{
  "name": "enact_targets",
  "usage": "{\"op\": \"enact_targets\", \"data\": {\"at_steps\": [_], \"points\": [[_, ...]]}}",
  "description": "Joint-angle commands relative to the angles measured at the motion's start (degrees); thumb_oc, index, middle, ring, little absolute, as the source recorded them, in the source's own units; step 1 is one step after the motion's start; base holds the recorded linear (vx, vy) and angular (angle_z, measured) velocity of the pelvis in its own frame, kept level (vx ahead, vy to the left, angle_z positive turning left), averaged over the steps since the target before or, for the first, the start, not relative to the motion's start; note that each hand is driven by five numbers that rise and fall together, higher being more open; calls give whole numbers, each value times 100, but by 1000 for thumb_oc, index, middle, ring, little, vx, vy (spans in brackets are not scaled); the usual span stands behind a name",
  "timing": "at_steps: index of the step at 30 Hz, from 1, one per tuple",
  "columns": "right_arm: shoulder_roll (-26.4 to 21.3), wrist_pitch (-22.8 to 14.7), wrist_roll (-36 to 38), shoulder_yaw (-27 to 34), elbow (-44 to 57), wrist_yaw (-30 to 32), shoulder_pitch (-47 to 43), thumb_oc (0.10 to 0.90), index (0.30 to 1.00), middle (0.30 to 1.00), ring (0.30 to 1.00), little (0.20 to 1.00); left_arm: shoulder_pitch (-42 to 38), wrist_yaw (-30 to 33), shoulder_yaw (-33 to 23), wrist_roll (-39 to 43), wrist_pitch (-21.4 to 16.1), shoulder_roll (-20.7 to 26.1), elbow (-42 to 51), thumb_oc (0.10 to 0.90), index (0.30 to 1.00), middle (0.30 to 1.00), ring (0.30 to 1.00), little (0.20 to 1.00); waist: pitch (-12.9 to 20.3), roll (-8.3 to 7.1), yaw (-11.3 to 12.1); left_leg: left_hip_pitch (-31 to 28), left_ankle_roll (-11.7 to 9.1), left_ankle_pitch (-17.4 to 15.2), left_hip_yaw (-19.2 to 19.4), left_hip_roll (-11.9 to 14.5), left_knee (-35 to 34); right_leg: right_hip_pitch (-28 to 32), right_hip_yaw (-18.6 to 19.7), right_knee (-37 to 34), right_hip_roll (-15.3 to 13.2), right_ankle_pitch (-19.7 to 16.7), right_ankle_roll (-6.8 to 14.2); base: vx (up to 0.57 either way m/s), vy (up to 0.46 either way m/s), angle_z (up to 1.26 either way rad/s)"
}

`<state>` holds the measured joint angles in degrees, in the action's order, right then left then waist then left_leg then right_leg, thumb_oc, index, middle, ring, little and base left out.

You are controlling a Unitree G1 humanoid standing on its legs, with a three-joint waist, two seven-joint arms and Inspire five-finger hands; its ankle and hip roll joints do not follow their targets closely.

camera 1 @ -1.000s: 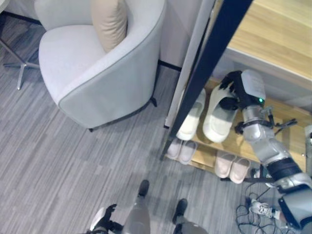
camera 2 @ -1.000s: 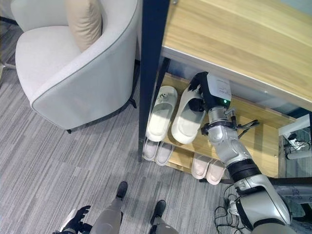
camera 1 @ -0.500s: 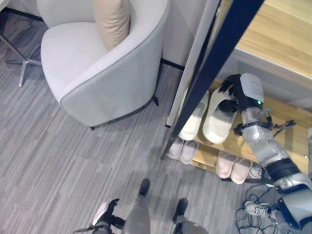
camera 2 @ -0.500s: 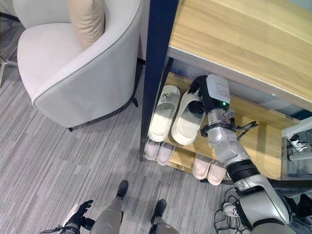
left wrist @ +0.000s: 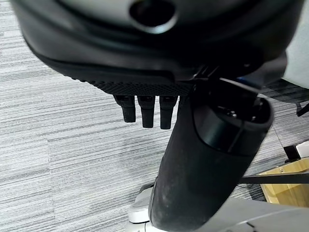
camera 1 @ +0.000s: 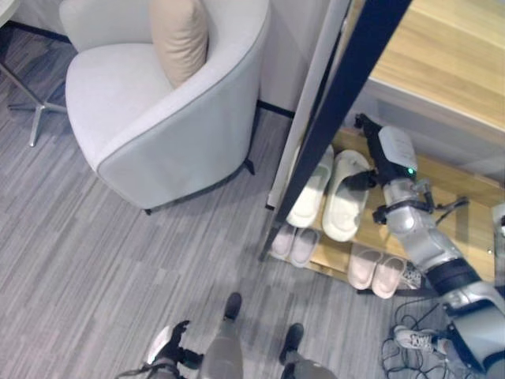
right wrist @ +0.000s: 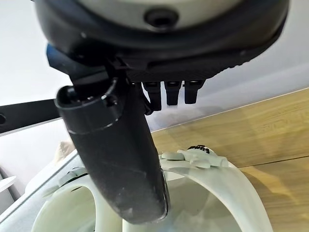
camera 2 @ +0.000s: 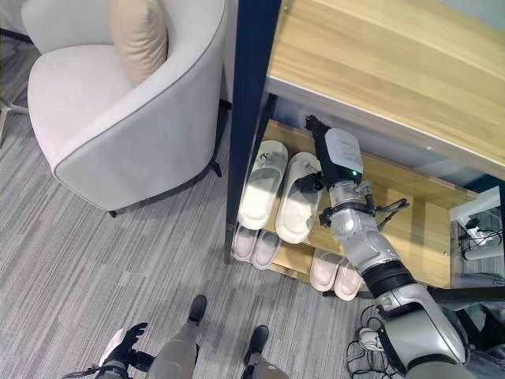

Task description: Arrange the slippers neatly on the shoe rack.

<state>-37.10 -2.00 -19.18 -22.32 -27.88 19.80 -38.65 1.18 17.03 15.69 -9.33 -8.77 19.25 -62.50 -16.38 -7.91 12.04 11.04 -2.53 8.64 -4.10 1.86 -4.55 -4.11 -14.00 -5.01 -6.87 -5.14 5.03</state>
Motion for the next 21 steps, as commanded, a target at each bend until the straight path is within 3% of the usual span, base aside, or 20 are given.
{"op": "enact_targets", "data": {"at_steps": [1, 11, 21], "points": [[-343, -381, 500, 281, 243, 132, -342, 800, 900, 900, 900, 900, 114, 68, 106, 47, -67, -43, -250, 800, 900, 900, 900, 900, 367, 80, -66, -386, 155, -889, -292, 10, 59, 131, 96, 218, -193, 523, 347, 0, 0, 0], [-489, -481, 268, 199, 610, -130, 105, 800, 900, 900, 900, 900, 201, 60, 3, 11, -92, -12, -178, 800, 900, 900, 900, 900, 388, 36, -92, -446, 147, -893, -274, 18, 41, 158, 113, 208, -176, 512, 352, 0, -1, -2], [-465, -708, 205, 836, 1494, 131, 847, 800, 900, 900, 900, 900, 187, 111, -292, 8, -59, -1, -292, 800, 900, 900, 900, 900, 449, -6, -117, -484, 159, -916, -249, 36, 24, 192, 101, 172, -164, 486, 373, -3, 1, -1]]}}
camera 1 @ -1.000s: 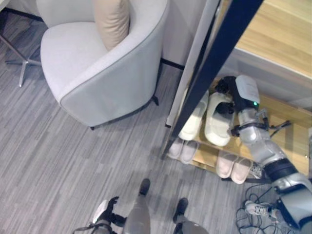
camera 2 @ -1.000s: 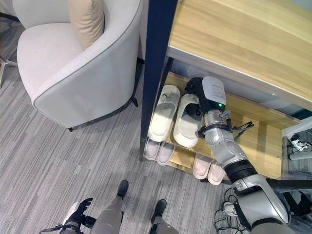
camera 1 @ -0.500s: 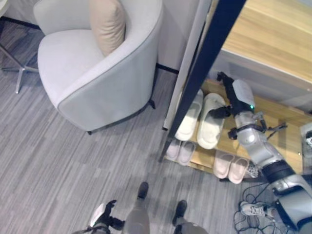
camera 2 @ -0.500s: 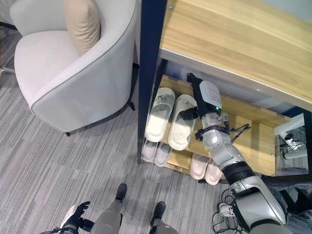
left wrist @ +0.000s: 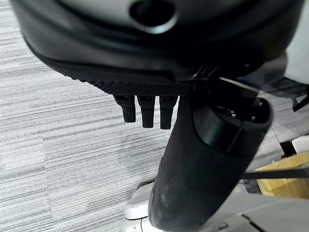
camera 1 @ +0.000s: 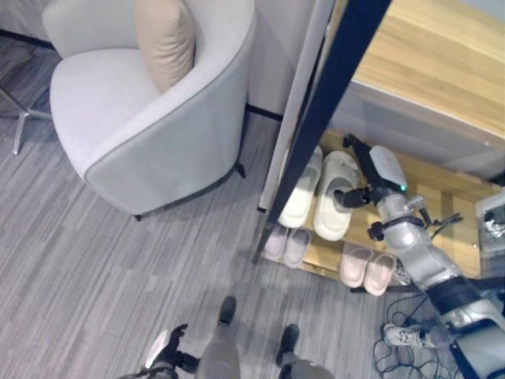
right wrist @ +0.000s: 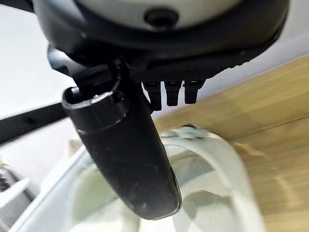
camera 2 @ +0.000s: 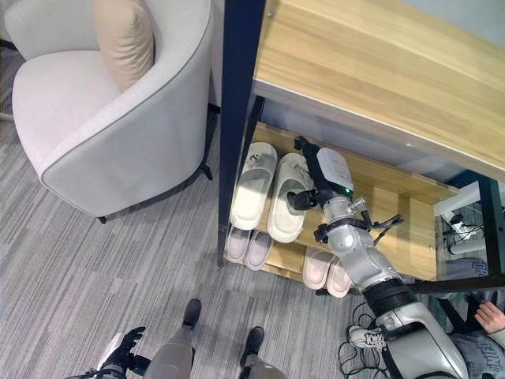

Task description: Arrange the slippers neatly on the shoe rack.

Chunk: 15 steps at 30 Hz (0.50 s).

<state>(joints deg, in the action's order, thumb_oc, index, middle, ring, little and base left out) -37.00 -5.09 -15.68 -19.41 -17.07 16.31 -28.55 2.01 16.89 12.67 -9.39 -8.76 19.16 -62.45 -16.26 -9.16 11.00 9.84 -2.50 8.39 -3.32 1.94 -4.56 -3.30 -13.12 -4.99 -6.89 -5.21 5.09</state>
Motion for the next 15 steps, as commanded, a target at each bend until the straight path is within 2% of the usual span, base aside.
{"op": "enact_targets", "data": {"at_steps": [1, 11, 14, 15], "points": [[-459, -427, -152, 645, 486, 503, -45, 800, 900, 900, 900, 900, 116, 127, -22, -10, -65, 17, -329, 800, 900, 900, 900, 900, 459, 119, -16, -384, 159, -897, -330, 29, 23, 127, 8, 171, -162, 494, 368, 18, 15, 3], [-90, -621, -110, 1387, 1236, 558, 1139, 800, 900, 900, 900, 900, 164, 47, -211, -103, -7, -76, -491, 800, 900, 900, 900, 900, 696, 124, -119, -593, 179, -973, -312, 44, -2, 293, -6, 186, -160, 531, 374, 6, 6, 1], [127, -769, 118, 1689, 1541, 551, 1574, 800, 900, 900, 900, 900, 241, 15, -251, -142, 8, -131, -474, 800, 900, 900, 900, 900, 785, 157, -167, -666, 185, -994, -292, 48, -6, 350, 1, 191, -153, 544, 372, 9, 36, -4], [375, -932, 346, 1934, 1855, 546, 1875, 800, 900, 900, 900, 900, 278, 5, -301, -161, 45, -205, -559, 800, 900, 900, 900, 900, 864, 190, -228, -720, 187, -1008, -262, 47, -8, 388, 0, 197, -147, 554, 372, 22, 32, -3]]}}
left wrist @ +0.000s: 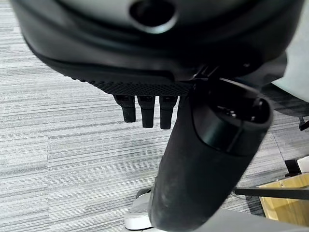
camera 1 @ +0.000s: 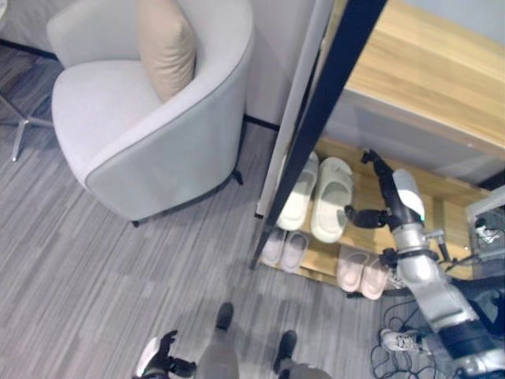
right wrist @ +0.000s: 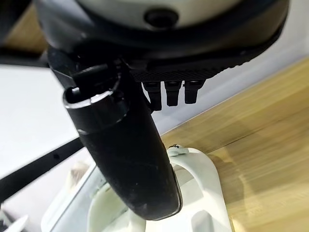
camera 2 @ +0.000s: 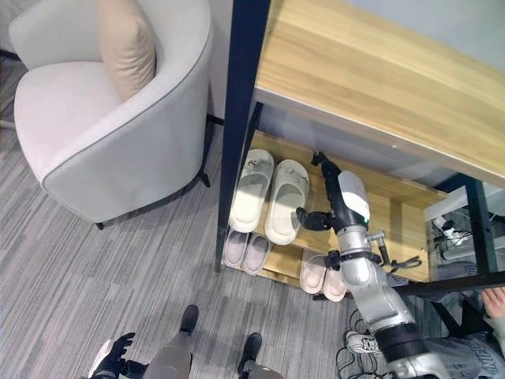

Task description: Arrange the slippers neatly on the shoe rack.

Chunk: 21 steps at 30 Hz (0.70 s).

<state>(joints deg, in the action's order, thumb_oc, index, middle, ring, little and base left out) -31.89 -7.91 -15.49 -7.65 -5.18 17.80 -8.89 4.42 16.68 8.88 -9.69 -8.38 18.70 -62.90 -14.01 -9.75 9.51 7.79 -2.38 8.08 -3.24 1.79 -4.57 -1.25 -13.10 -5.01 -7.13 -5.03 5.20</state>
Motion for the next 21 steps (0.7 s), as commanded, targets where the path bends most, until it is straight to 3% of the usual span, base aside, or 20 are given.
{"op": "enact_targets", "data": {"at_steps": [1, 9, 21], "points": [[-64, -693, 384, 853, 746, 380, 59, 800, 900, 900, 900, 900, 48, 12, 58, -140, 12, -193, -558, 800, 900, 900, 900, 900, 686, 261, -100, -545, 177, -987, -260, 62, -7, 206, 4, 202, -119, 544, 357, 22, 32, 0], [220, -884, 710, 1200, 1104, 16, 1019, 800, 900, 900, 900, 900, 183, -101, -43, -191, -9, -407, -652, 800, 900, 900, 900, 900, 967, 410, -291, -754, 171, -1010, -157, 59, -30, 316, 53, 250, -108, 599, 335, -3, 16, -4], [160, -810, 528, 1289, 984, -115, 1472, 800, 900, 900, 900, 900, 291, -245, 78, -280, -96, -562, -598, 800, 900, 900, 900, 900, 1082, 568, -490, -916, 163, -1056, -52, 80, -28, 346, 214, 239, -71, 628, 294, -11, -10, -12]]}}
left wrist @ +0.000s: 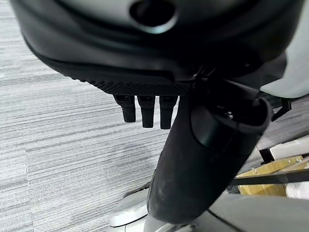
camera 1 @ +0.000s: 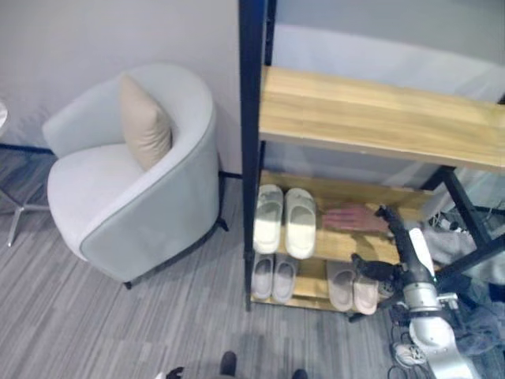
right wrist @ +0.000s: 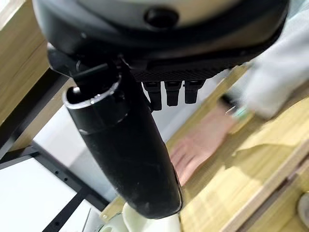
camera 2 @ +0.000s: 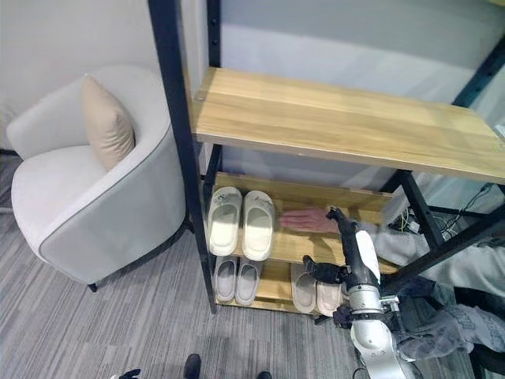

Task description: Arrange the slippers neatly on the shoe rack.

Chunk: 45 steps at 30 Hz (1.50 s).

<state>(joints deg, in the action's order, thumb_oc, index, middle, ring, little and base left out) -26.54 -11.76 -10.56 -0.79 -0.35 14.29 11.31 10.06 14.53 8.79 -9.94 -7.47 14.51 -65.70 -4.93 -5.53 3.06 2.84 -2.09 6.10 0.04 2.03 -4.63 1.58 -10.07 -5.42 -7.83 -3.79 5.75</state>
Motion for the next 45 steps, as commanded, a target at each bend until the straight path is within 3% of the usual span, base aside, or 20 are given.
{"op": "enact_targets", "data": {"at_steps": [1, 16, 21, 28, 45], "points": [[-399, -388, -2, 594, 452, 244, -553, 800, 900, 900, 900, 900, -267, -34, 98, -266, -195, -150, -319, 800, 900, 900, 900, 900, 182, 152, 147, -431, 132, -861, -370, 61, -20, 75, -80, 272, 2, 507, 235, -4, -24, -7], [-793, -275, -549, 358, 597, 236, -901, 800, 900, 900, 900, 900, -201, -25, 164, -434, -212, -155, -450, 800, 900, 900, 900, 900, 124, 123, 167, -427, 108, -833, -400, 95, -22, 64, -28, 228, 58, 486, 196, -2, -4, -1], [-1308, -89, -1136, 316, 389, 284, -1116, 800, 900, 900, 900, 900, -200, -36, 221, -526, -236, -119, -414, 800, 900, 900, 900, 900, 98, 83, 207, -425, 106, -833, -437, 93, -28, 77, -64, 222, 62, 487, 197, 2, 1, 1], [-1473, 130, -1218, 185, -100, 434, -1564, 800, 900, 900, 900, 900, -286, 7, 330, -579, -199, -32, -444, 800, 900, 900, 900, 900, 53, 56, 269, -413, 112, -834, -470, 83, -26, 68, -77, 212, 52, 472, 196, 1, 1, 1], [-880, 398, -398, -82, -1561, 1059, -2654, 800, 900, 900, 900, 900, -434, 26, 600, -379, -178, 6, -450, 800, 900, 900, 900, 900, -212, 20, 492, -205, 113, -782, -551, 50, -20, -28, -210, 125, 30, 426, 193, 9, 9, 3]]}}
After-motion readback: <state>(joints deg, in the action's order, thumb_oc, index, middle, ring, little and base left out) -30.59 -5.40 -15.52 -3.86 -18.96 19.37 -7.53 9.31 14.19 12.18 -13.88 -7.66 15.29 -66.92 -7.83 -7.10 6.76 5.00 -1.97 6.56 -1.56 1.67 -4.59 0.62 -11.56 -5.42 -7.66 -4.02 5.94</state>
